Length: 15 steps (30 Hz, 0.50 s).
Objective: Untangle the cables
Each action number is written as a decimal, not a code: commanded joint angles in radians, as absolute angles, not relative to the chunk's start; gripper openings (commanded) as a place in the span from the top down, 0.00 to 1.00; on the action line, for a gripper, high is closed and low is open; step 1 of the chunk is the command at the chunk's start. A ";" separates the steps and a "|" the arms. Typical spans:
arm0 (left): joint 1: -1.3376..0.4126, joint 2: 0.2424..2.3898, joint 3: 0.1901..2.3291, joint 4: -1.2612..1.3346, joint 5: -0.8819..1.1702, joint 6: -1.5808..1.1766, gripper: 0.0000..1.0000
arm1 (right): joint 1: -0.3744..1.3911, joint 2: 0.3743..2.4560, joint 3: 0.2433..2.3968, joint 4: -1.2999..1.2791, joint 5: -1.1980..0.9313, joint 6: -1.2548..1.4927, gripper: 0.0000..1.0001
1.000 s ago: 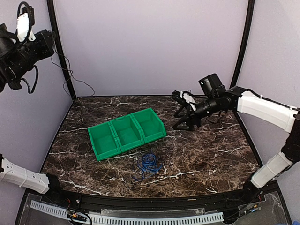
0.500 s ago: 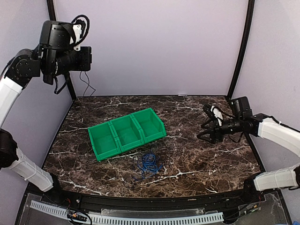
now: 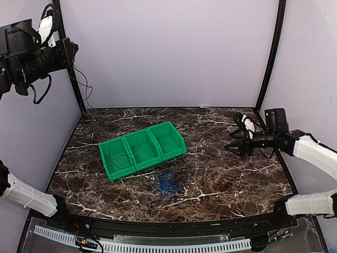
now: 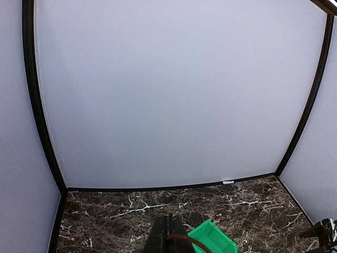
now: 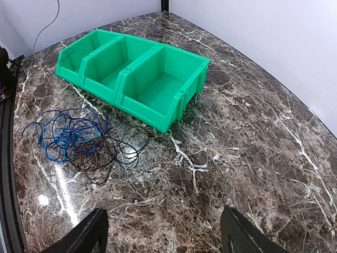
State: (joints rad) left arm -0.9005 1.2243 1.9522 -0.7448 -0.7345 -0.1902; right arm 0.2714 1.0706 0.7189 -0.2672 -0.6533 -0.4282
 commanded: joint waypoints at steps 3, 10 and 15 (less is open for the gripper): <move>-0.896 1.275 1.987 -0.687 -0.778 -0.102 1.00 | 0.264 1.066 0.706 -0.235 -0.644 -0.454 0.25; -0.895 1.324 1.986 -0.632 -0.839 -0.027 1.00 | 0.264 1.082 0.712 -0.248 -0.645 -0.469 0.25; -0.891 1.343 1.999 -0.578 -0.873 0.053 1.00 | 0.264 1.096 0.712 -0.255 -0.649 -0.480 0.25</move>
State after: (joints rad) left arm -0.9001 1.3510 1.9762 -0.6601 -0.8204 -0.0338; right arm 0.2691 1.0855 0.7174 -0.2676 -0.6498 -0.4618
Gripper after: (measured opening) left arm 0.010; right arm 0.748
